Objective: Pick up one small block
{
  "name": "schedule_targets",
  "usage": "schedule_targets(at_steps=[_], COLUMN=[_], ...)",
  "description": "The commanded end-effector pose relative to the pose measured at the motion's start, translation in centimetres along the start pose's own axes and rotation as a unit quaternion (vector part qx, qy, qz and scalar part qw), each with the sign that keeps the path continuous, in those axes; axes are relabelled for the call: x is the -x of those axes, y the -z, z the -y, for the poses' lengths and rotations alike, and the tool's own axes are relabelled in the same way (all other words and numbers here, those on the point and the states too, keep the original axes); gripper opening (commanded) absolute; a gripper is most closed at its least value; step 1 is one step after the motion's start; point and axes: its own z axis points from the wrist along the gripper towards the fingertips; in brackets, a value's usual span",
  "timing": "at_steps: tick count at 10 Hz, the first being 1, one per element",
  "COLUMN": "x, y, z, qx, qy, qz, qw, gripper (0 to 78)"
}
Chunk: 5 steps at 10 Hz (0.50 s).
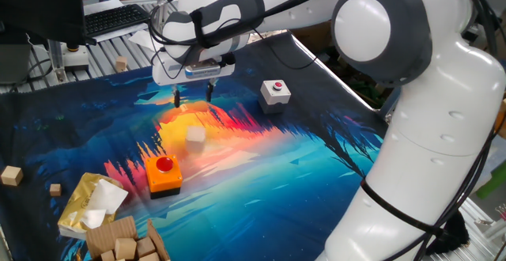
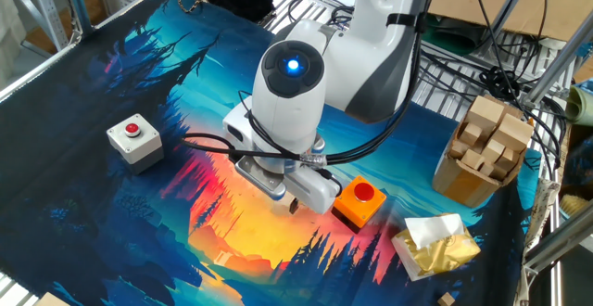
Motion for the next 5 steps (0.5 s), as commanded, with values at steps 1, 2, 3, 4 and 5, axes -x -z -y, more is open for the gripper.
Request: schedule_targets(at_steps=[1,2,3,4,5], x=[0.16,0.16,0.02,-0.09,-0.17], y=[-0.14,-0.14,-0.41,-0.31,-0.25], z=[-0.09,-0.09,-0.08,-0.15,-0.2], qx=[-0.001,-0.001,-0.006,-0.006,-0.007], qy=[-0.007,-0.007,0.011,0.008,0.007], qz=[0.0,0.0,-0.012,-0.018,-0.02], qw=[1.0,1.0,0.9999,0.9998,0.9998], gripper=[77.2,77.2,77.2,77.2,77.2])
